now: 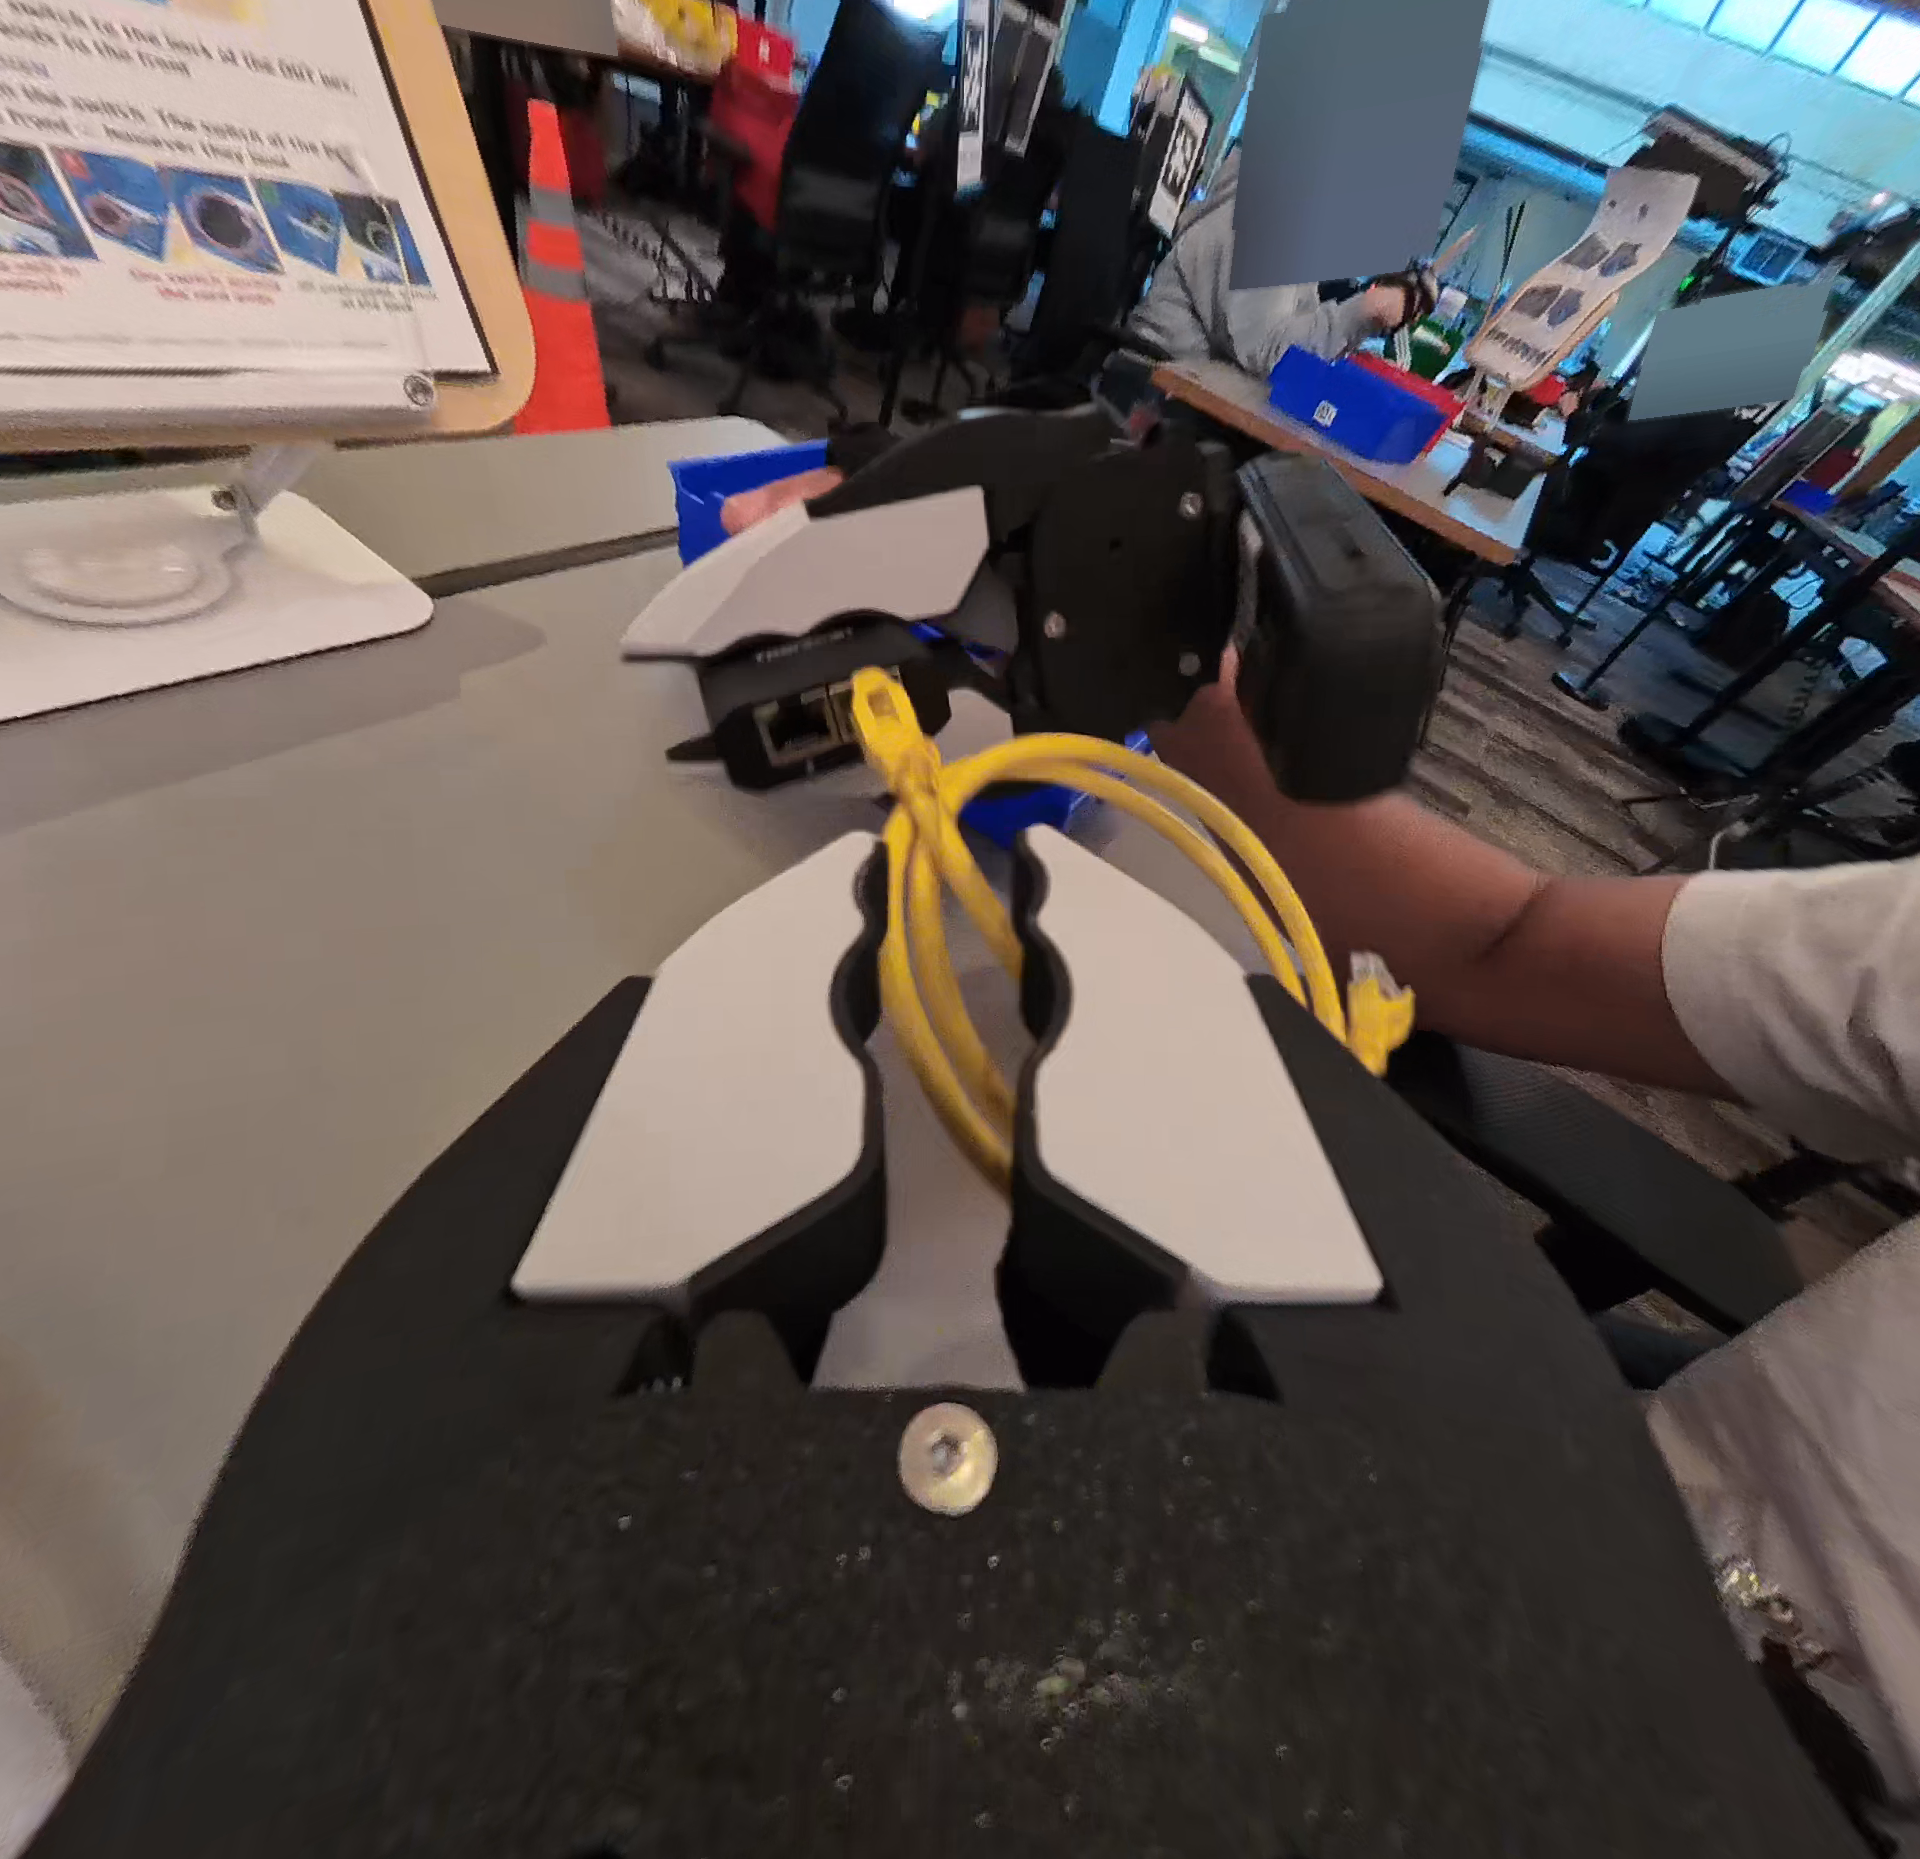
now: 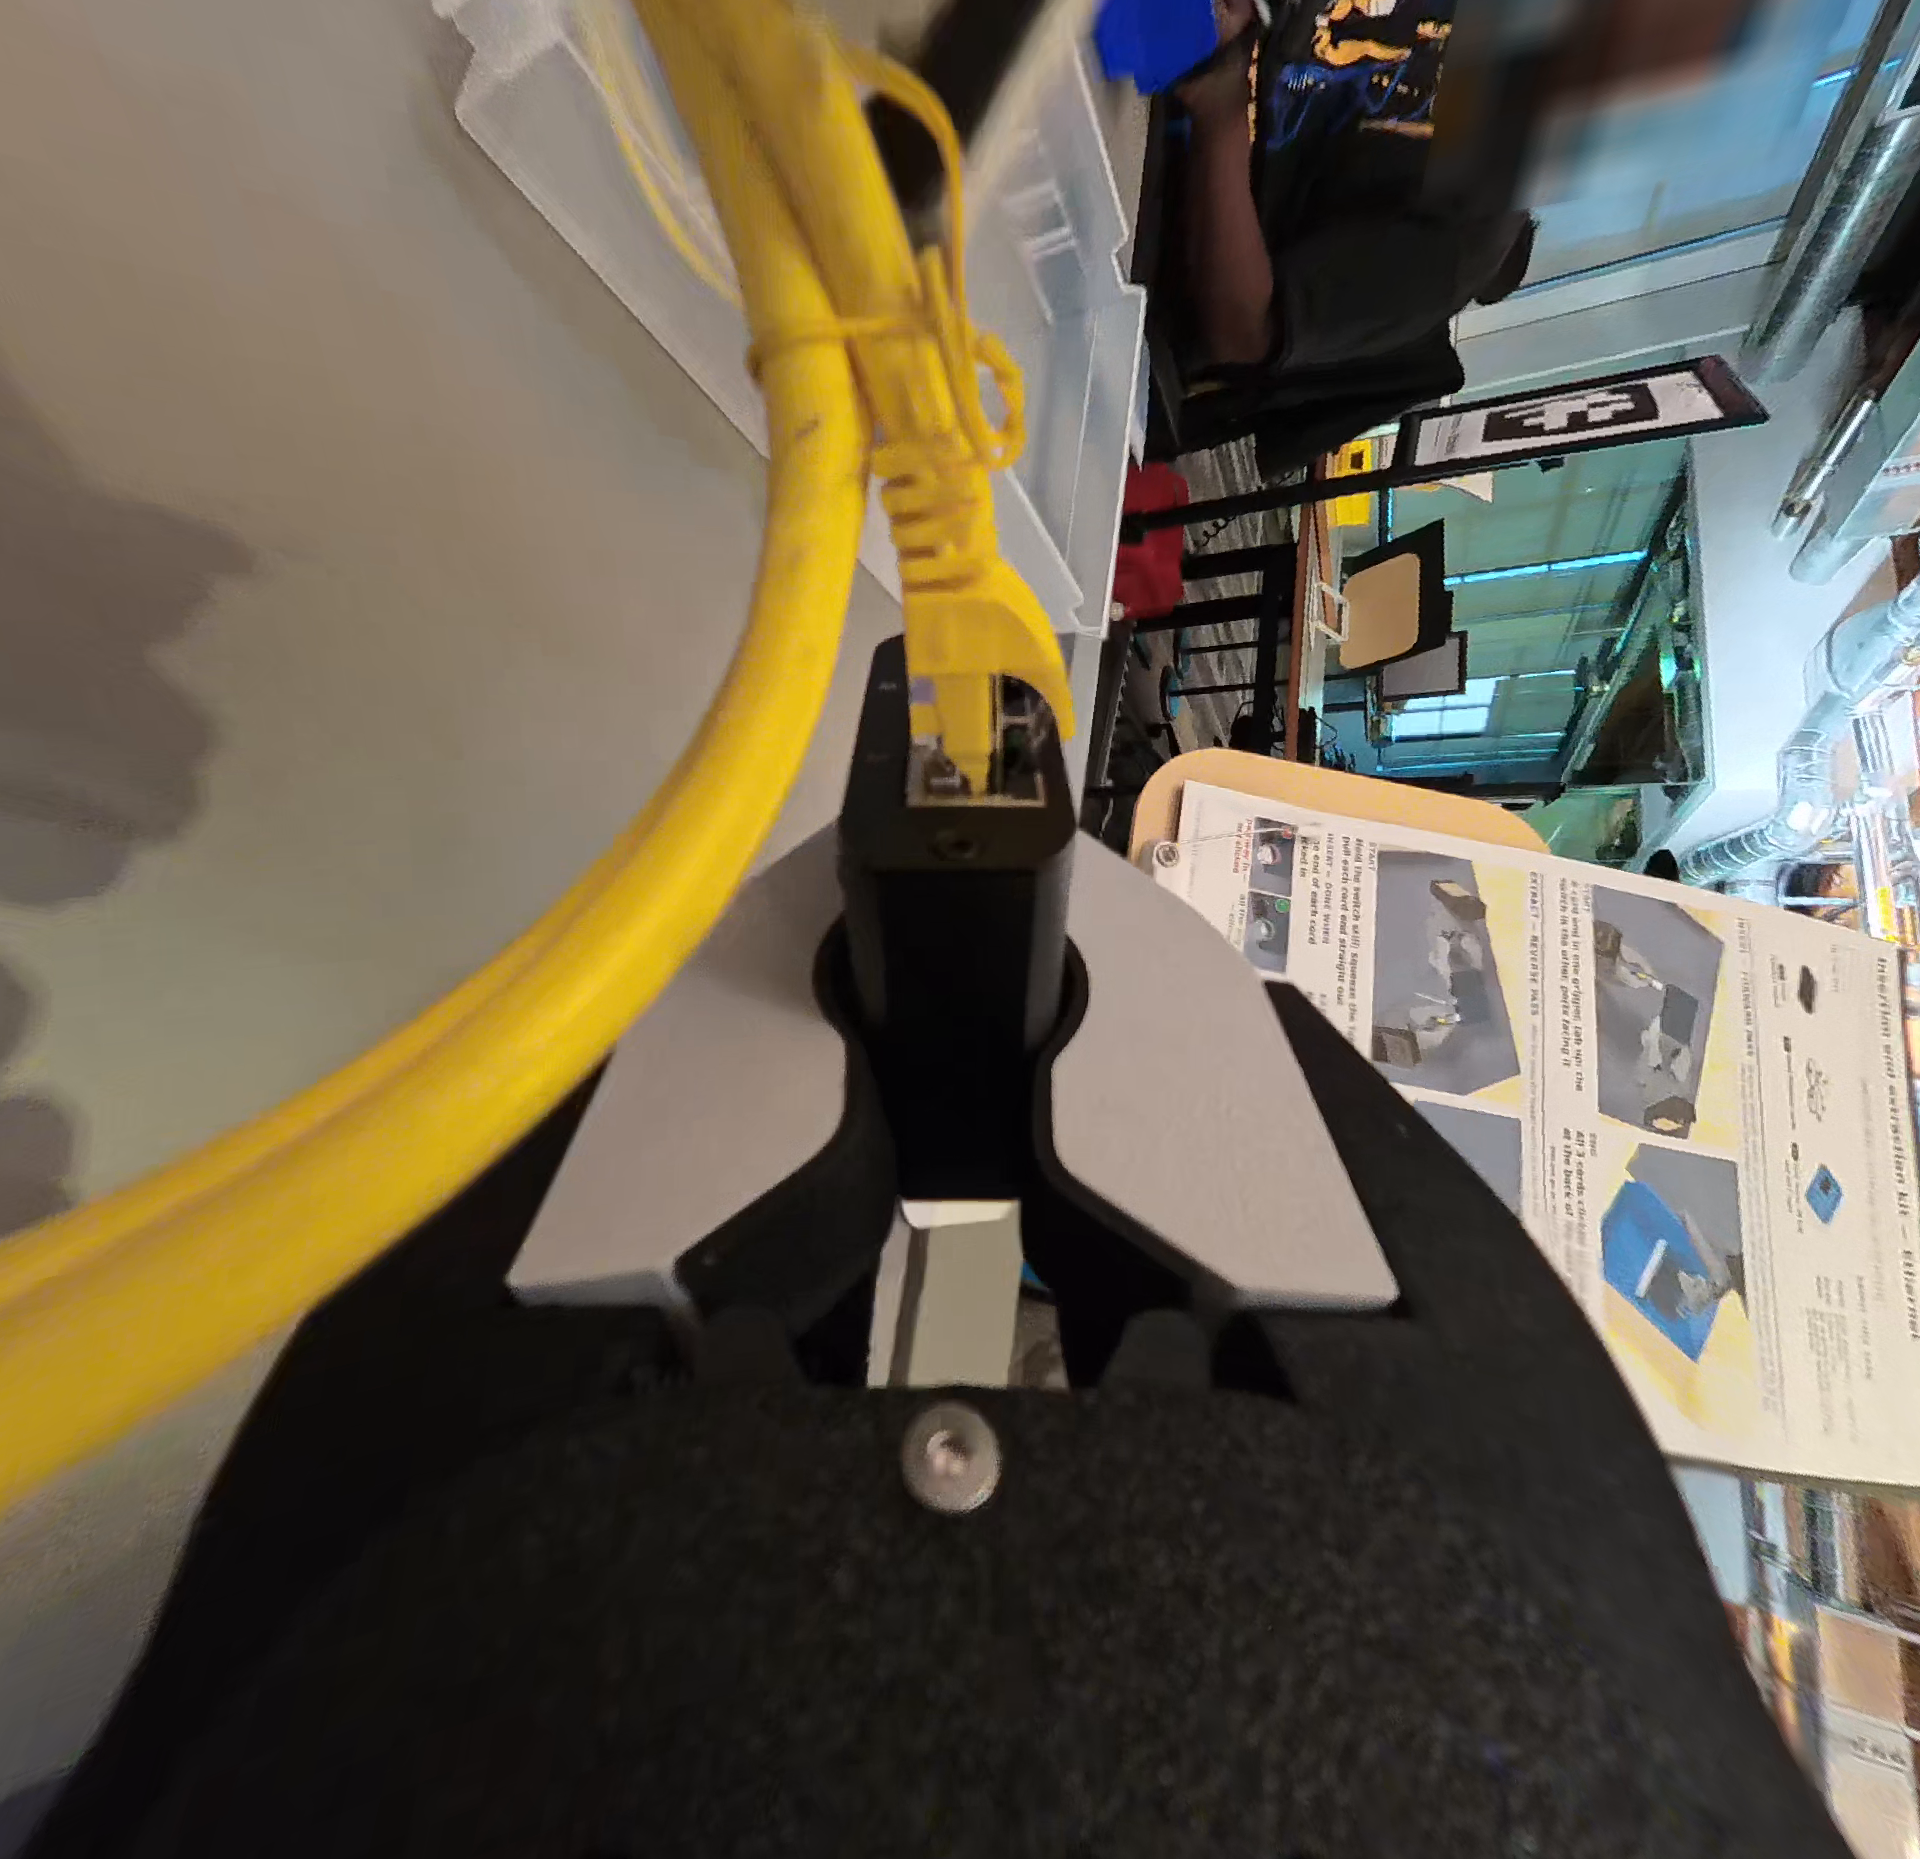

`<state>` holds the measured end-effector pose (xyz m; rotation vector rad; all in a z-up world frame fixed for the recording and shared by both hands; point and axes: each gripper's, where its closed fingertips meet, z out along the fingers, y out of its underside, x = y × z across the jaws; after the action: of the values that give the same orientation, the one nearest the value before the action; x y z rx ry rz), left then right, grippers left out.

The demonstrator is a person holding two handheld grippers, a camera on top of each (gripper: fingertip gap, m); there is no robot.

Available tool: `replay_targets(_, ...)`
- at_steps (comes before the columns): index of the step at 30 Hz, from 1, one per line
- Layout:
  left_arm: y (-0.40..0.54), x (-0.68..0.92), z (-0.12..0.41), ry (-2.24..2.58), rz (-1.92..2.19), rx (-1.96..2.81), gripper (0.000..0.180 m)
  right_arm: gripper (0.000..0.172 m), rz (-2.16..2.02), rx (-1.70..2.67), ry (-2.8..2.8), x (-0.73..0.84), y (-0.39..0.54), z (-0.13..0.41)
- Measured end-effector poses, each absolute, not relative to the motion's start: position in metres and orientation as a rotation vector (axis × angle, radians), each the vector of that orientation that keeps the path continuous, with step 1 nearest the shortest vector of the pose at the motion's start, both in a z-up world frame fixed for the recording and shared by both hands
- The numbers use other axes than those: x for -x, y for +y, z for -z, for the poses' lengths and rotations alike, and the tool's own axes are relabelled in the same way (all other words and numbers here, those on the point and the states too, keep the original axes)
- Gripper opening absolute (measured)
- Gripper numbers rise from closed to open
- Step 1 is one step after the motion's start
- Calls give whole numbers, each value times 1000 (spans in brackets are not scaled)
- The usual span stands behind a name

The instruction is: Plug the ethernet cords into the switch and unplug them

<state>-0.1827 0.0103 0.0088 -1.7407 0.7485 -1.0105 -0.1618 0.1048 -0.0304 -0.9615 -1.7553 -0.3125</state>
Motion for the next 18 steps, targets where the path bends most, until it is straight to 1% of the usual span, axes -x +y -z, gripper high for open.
replay_targets(2, -6, 199, -1, 735, 1005, 1710, 29, 25, 353, 952, -1753, 156, 108, 28)
replay_targets(6, -36, 241, 38, 613, 965, 1722, 31, 25, 303, 955, -1745, 151, 110, 28)
replay_targets(10, -36, 287, 84, 494, 798, 1817, 34, 25, 291, 956, -1767, 154, 111, 37)
replay_targets(15, -18, 317, 92, 393, 751, 1849, 39, 25, 380, 937, -1820, 156, 115, 51)
replay_targets(18, -2, 333, 93, 417, 621, 1888, 39, 25, 374, 949, -1821, 154, 117, 52)
